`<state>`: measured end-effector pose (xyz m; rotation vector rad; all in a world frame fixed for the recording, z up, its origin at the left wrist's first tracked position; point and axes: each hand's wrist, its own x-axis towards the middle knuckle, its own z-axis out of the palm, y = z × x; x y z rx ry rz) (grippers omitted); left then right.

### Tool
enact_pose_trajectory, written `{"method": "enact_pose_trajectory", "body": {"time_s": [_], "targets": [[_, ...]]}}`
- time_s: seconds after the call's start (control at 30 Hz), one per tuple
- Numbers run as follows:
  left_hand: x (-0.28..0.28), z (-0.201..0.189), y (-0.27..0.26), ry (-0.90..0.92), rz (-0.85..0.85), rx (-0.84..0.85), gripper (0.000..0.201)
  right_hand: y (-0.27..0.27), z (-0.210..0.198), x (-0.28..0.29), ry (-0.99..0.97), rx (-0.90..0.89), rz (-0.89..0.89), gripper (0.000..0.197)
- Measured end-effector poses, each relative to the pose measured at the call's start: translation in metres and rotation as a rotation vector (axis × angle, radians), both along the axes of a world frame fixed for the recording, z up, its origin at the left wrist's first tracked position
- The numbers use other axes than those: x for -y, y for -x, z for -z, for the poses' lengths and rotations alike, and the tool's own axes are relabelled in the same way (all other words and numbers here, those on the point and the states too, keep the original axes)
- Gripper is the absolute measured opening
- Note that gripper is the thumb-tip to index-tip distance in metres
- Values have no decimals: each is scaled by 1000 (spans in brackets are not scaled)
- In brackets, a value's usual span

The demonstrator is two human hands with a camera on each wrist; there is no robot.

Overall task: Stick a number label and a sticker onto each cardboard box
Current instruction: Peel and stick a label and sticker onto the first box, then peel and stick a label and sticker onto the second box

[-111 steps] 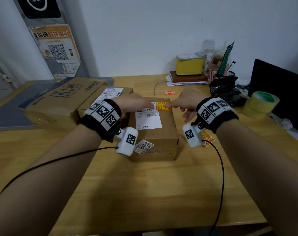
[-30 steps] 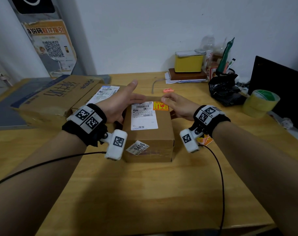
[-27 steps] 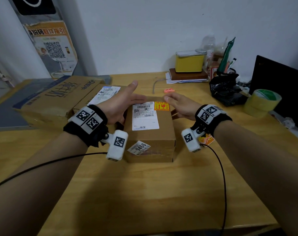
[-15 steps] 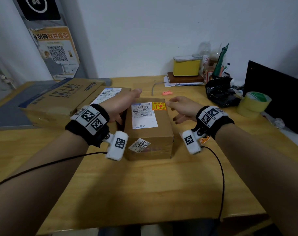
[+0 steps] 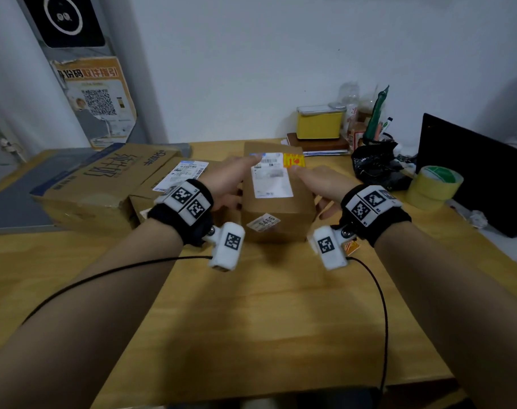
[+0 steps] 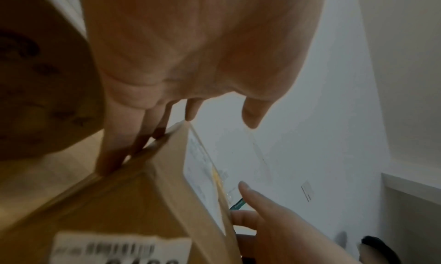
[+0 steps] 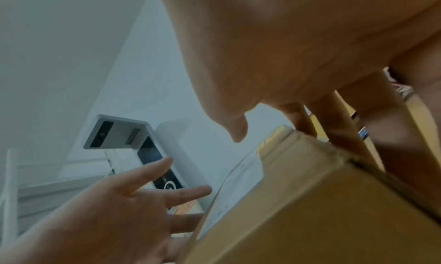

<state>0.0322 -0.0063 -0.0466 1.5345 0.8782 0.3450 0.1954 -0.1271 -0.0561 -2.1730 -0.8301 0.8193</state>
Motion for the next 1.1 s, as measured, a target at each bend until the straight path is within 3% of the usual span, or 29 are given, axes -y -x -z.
{"method": "enact_pose_trajectory", "body": {"time_s": [0.1, 0.27, 0.33, 0.47, 0.53, 0.63, 0.7, 0.77, 0.9, 1.0, 1.1], "targets": [[-2, 7, -26, 18, 7, 116, 39, -19, 6, -5, -57, -38, 91, 70], [-3, 17, -60, 41, -18, 160, 39, -46, 19, -21, -91, -14, 203, 77], [-6, 23, -67, 59, -29, 155, 40, -54, 26, -27, -83, 4, 209, 75], [-12, 30, -77, 91, -22, 160, 41, -55, 34, -37, 13, 137, 166, 100], [-15, 32, -82, 76, -22, 145, 41, -57, 36, -42, 30, 190, 143, 99], [-17, 28, -83, 4, -37, 124, 45, -69, 40, -56, 38, 257, 104, 90], [-15, 17, -79, -121, -65, 140, 40, -103, 64, -80, 64, 318, 78, 100], [-17, 8, -73, -255, -88, 177, 35, -97, 59, -86, 100, 410, 40, 105], [-27, -8, -56, -415, -127, 195, 33, -36, 12, -64, 244, 613, 1, 45], [-35, -17, -35, -486, -169, 138, 31, -11, 1, -64, 283, 621, -84, 39], [-49, -24, -9, -486, -221, 45, 21, 9, -9, -63, 179, 582, -140, 37]]}}
